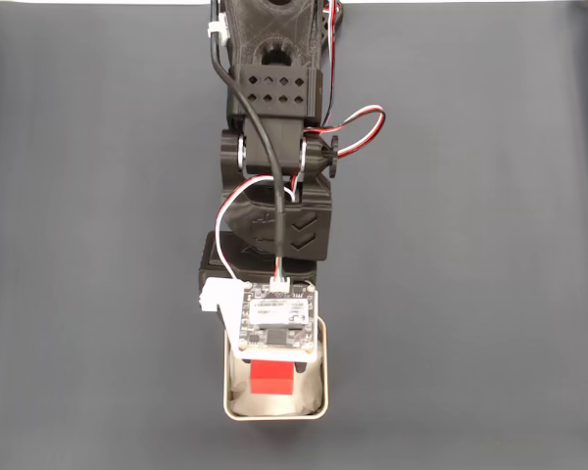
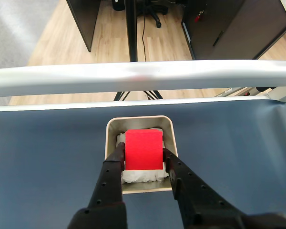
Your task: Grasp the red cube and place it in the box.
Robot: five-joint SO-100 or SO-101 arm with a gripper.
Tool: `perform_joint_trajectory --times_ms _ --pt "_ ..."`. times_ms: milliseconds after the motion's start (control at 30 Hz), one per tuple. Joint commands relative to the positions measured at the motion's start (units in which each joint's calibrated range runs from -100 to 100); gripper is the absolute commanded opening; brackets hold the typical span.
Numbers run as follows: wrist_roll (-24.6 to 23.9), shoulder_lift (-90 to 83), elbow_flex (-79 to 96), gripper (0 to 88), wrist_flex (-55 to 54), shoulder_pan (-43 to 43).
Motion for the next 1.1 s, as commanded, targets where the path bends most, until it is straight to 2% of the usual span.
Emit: perform_joint_trajectory --times_ms 0,267,300,433,600,1067 --pt "0.29 -0.66 -1.72 11.4 -1.27 0.69" --pt "0.34 -0.66 -1.72 12.2 -1.60 0.69" --pt "0.34 -0.66 -1.72 14.7 -1.68 0.69" --pt "1.17 -0.66 -1.63 39.6 -1.85 0.62" --pt "1.12 -1.09 -1.63 52.5 -2.42 0.69" --pt "1.03 -0.92 -1.63 56.9 -3.73 0.62"
